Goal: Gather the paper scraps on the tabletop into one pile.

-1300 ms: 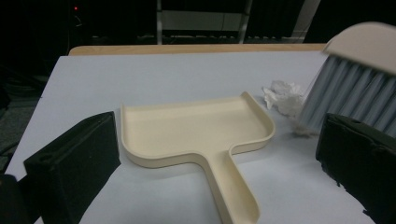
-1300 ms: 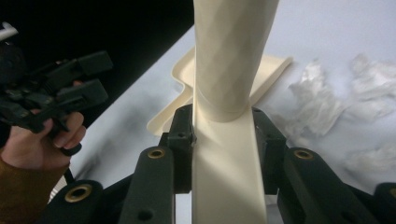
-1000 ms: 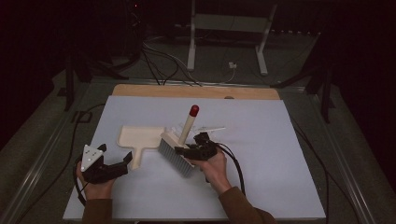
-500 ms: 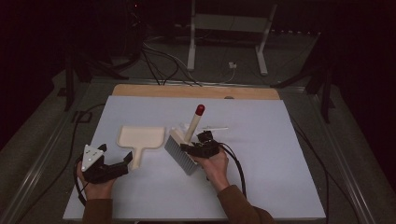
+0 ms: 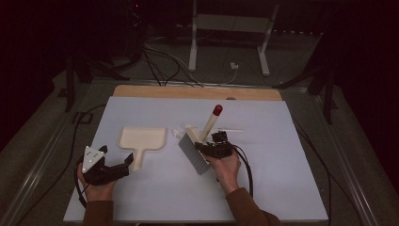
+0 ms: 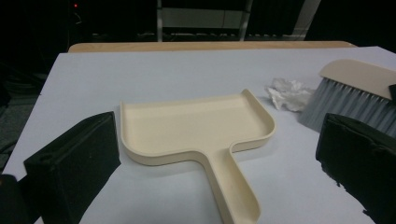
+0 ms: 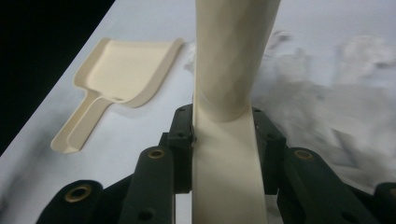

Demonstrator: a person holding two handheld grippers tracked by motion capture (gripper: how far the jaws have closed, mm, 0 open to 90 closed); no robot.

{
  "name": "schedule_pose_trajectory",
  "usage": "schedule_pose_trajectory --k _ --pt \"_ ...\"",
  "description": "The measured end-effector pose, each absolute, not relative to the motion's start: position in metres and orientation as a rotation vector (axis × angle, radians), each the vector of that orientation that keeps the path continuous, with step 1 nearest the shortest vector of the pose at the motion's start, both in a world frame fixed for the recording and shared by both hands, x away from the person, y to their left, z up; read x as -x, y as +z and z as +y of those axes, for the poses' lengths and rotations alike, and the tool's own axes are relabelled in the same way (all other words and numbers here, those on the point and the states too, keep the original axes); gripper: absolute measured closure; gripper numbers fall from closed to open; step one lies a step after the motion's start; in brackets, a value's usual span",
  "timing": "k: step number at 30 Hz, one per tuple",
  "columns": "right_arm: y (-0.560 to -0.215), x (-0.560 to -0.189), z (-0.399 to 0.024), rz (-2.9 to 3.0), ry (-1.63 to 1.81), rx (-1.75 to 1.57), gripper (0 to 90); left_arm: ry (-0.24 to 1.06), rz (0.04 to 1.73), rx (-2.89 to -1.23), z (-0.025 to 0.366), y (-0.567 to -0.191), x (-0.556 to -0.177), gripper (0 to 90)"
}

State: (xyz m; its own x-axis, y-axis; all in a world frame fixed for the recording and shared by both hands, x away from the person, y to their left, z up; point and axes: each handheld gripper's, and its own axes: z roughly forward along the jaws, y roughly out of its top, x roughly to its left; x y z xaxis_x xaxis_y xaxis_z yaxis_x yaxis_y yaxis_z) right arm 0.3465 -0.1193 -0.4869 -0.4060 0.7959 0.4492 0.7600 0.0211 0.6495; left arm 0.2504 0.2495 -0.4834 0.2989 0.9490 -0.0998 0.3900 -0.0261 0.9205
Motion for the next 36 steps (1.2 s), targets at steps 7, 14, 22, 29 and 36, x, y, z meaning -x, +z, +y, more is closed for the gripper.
schedule_pose_trajectory --k 7,14,22,29,36 --pt "-0.486 -0.344 -0.142 2.154 1.344 -1.743 67.3 0.722 1.257 -1.6 0.249 -0.484 -0.251 0.4" --pt "-0.481 -0.34 -0.155 2.145 1.343 -1.74 67.2 0.719 1.257 -1.607 0.248 -0.485 -0.251 0.4" --pt "-0.463 -0.334 -0.148 2.167 1.402 -1.659 67.2 0.718 1.259 -1.603 0.248 -0.485 -0.251 0.4" --pt "-0.457 -0.337 -0.136 2.169 1.451 -1.608 67.2 0.718 1.26 -1.603 0.25 -0.485 -0.251 0.4" --pt "-0.458 -0.339 -0.118 2.16 1.467 -1.578 67.2 0.718 1.263 -1.599 0.25 -0.485 -0.251 0.4"
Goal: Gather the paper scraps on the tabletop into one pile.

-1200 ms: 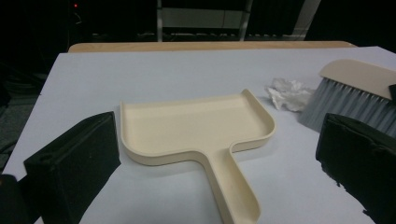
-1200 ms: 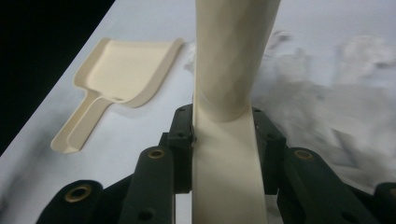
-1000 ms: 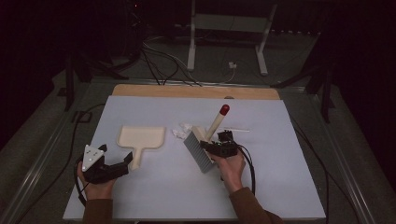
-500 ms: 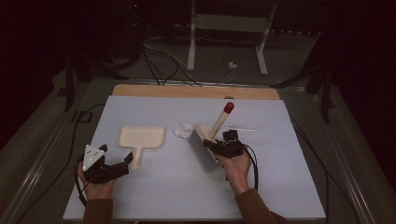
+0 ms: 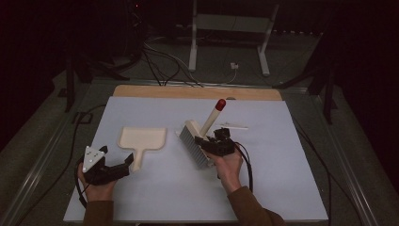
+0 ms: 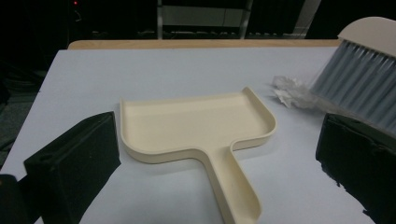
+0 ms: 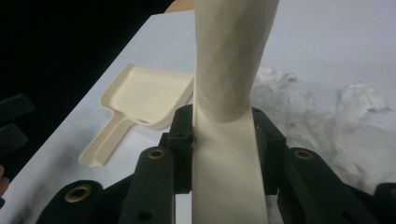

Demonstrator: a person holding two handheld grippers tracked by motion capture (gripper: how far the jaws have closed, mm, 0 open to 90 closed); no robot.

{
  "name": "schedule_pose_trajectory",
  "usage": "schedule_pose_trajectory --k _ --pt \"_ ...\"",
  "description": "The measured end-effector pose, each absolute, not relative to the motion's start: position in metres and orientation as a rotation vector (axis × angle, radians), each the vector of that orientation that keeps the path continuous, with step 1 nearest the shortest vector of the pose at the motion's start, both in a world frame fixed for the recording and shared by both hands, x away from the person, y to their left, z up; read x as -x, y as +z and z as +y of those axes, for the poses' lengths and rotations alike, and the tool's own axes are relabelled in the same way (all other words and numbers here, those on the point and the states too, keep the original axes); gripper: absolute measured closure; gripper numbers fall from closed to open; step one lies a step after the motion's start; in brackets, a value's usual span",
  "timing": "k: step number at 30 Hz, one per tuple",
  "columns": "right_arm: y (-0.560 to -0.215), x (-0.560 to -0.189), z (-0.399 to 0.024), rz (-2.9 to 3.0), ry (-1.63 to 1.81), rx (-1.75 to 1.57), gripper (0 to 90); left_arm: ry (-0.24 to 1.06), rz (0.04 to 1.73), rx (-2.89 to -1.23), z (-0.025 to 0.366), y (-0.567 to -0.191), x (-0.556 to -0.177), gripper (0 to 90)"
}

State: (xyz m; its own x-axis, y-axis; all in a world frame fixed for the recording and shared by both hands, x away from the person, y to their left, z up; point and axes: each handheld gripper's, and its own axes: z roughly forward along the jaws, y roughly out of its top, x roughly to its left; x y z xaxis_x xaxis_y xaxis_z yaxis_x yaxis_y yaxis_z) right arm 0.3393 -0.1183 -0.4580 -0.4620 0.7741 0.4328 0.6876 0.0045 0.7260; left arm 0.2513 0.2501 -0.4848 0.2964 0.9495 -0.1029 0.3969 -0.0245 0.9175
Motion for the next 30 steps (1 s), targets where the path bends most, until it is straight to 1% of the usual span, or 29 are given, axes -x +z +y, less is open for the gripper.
schedule_pose_trajectory --k 18,25,30 --pt "-0.446 -0.36 -0.078 2.072 1.499 -1.564 67.2 0.713 1.267 -1.592 0.252 -0.485 -0.252 0.4" --pt "-0.462 -0.374 -0.064 2.05 1.422 -1.625 67.2 0.711 1.268 -1.59 0.253 -0.485 -0.251 0.4" --pt "-0.477 -0.382 -0.058 2.037 1.302 -1.667 67.2 0.71 1.269 -1.583 0.254 -0.485 -0.251 0.4"
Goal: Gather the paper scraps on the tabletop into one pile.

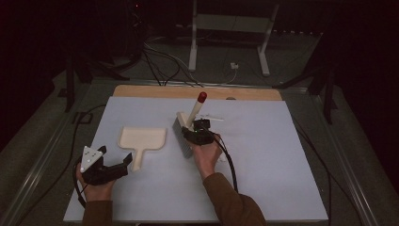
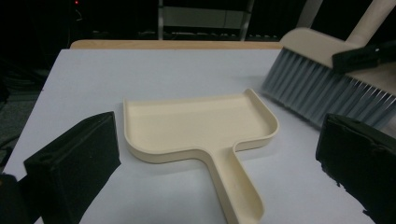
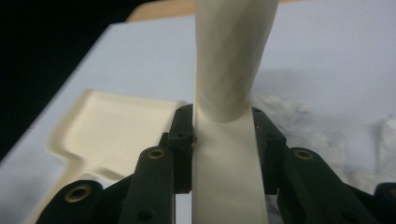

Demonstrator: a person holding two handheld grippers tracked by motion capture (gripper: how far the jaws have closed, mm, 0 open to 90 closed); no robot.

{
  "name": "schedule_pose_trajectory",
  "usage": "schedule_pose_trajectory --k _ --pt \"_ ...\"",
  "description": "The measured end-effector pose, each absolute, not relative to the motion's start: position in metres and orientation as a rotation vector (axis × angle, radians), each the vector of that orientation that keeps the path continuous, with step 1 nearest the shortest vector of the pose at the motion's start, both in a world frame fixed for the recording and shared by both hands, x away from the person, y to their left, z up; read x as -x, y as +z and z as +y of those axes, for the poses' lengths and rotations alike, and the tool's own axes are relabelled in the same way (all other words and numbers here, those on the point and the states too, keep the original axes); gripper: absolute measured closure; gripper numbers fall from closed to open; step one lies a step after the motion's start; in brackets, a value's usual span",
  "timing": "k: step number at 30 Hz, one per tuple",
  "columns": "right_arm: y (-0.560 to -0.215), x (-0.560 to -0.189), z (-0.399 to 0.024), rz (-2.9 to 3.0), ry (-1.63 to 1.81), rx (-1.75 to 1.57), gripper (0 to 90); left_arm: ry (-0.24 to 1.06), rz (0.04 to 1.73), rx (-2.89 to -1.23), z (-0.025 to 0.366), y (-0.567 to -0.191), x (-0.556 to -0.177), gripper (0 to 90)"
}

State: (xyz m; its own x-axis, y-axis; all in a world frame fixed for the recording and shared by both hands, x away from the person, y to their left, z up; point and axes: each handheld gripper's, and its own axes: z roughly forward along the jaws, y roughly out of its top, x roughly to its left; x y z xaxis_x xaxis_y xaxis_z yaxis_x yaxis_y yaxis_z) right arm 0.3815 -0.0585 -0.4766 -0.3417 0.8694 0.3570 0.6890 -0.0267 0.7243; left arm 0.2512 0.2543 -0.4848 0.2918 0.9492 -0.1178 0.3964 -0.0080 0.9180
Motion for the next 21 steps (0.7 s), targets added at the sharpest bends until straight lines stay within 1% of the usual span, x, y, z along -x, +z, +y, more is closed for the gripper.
schedule_pose_trajectory --k 6,21 --pt "-0.481 -0.383 -0.066 2.004 1.196 -1.705 67.3 0.708 1.271 -1.584 0.254 -0.485 -0.251 0.4" --pt "-0.476 -0.358 -0.114 1.956 1.132 -1.755 67.3 0.708 1.266 -1.599 0.251 -0.486 -0.251 0.4"
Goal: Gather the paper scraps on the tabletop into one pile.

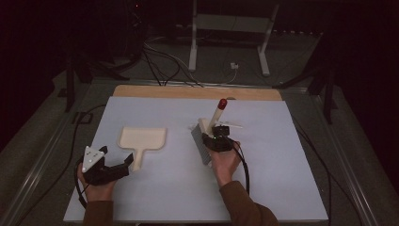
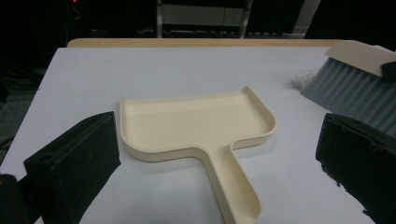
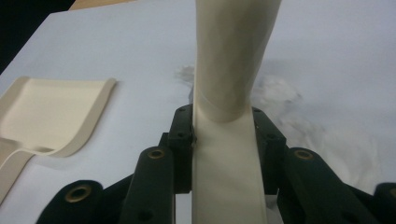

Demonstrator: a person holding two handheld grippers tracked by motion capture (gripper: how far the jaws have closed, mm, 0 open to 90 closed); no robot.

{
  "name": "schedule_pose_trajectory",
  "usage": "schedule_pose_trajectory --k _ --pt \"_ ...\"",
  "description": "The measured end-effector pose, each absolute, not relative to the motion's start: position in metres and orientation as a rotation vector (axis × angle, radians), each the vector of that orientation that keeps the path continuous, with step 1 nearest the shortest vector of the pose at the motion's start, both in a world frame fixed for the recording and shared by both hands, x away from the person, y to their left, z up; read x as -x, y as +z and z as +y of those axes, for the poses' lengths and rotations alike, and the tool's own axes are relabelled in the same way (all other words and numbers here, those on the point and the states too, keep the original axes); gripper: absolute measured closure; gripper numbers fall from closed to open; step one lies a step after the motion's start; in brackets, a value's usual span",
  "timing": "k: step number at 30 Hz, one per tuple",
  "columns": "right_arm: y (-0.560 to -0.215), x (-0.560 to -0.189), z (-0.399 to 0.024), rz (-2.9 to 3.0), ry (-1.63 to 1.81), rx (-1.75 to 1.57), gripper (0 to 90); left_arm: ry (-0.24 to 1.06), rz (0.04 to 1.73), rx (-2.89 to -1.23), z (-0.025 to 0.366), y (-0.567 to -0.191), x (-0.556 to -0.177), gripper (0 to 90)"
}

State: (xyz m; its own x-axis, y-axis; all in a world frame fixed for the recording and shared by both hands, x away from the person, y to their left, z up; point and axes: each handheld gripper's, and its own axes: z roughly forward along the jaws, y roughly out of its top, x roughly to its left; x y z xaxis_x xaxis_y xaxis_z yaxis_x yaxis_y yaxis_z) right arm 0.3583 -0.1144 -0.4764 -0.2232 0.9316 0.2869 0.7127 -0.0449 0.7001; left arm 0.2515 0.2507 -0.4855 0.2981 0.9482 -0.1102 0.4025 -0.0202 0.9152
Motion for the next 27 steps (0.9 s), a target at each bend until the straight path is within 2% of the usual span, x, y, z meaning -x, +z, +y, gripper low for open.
schedule_pose_trajectory --k 8,21,27 --pt "-0.467 -0.351 -0.139 1.954 1.156 -1.776 67.3 0.707 1.267 -1.605 0.249 -0.486 -0.252 0.4" --pt "-0.445 -0.339 -0.147 2.0 1.356 -1.766 67.2 0.703 1.269 -1.602 0.25 -0.486 -0.252 0.4" --pt "-0.43 -0.347 -0.159 1.989 1.441 -1.7 67.2 0.703 1.269 -1.601 0.25 -0.486 -0.252 0.4"
